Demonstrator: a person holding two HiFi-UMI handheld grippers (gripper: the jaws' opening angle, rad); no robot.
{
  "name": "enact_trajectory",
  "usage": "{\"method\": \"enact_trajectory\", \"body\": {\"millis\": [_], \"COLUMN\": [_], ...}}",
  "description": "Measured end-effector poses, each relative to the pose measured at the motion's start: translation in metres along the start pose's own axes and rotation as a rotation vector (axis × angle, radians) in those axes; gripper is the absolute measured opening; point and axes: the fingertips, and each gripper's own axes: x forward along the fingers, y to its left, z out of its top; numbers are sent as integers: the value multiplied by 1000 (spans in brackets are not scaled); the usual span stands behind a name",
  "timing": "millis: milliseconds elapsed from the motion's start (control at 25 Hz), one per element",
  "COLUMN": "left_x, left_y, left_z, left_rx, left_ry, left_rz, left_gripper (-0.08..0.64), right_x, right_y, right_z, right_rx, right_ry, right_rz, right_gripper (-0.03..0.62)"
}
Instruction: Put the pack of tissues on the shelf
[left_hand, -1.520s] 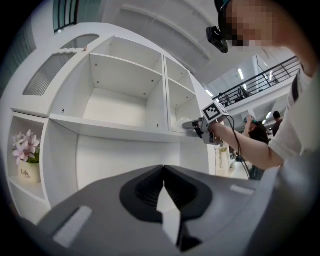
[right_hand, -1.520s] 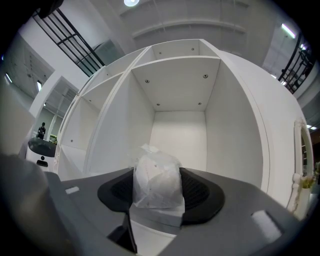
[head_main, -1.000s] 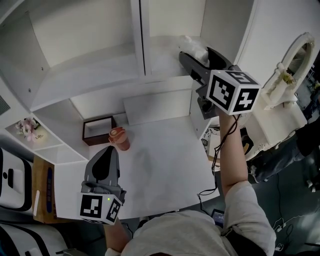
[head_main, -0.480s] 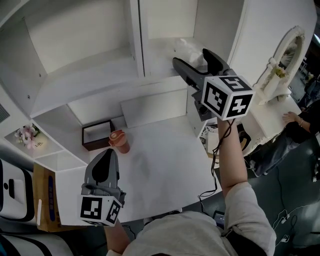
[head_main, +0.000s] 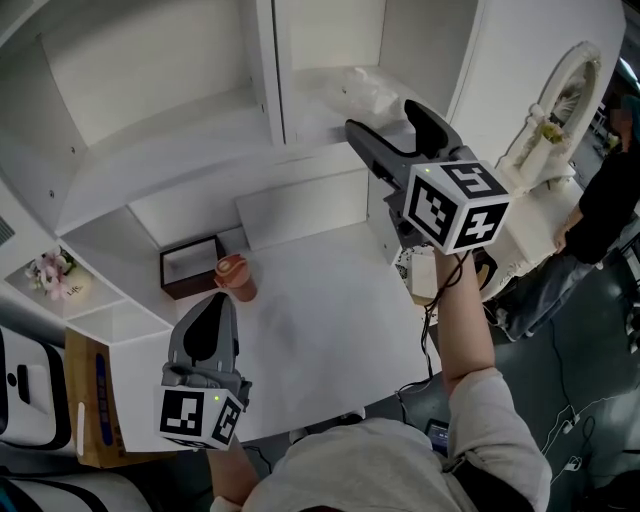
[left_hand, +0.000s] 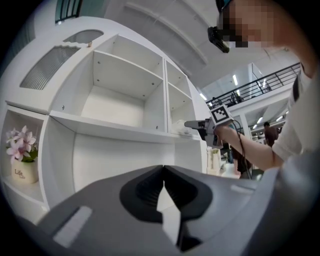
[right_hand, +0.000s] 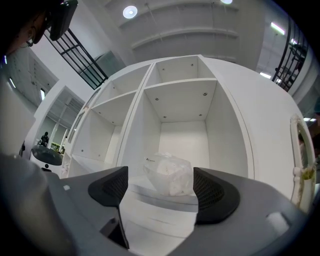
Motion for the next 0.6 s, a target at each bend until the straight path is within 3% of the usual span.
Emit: {"method": "enact_trajectory", "body": {"millis": [240, 600], "left_x": [3, 4], "left_y": [-8, -24], "left_z": [-1, -3], "left_rx": [-4, -20], "left_ry": [2, -10], "left_rz": [-55, -160], "left_gripper": [0, 0], "right_x": [-27, -78], "right_y": [10, 34], "right_z": [-1, -2], "right_rx": [-3, 18], "right_ry": [6, -6], "right_rz": [-23, -20], "right_gripper": [315, -2]}}
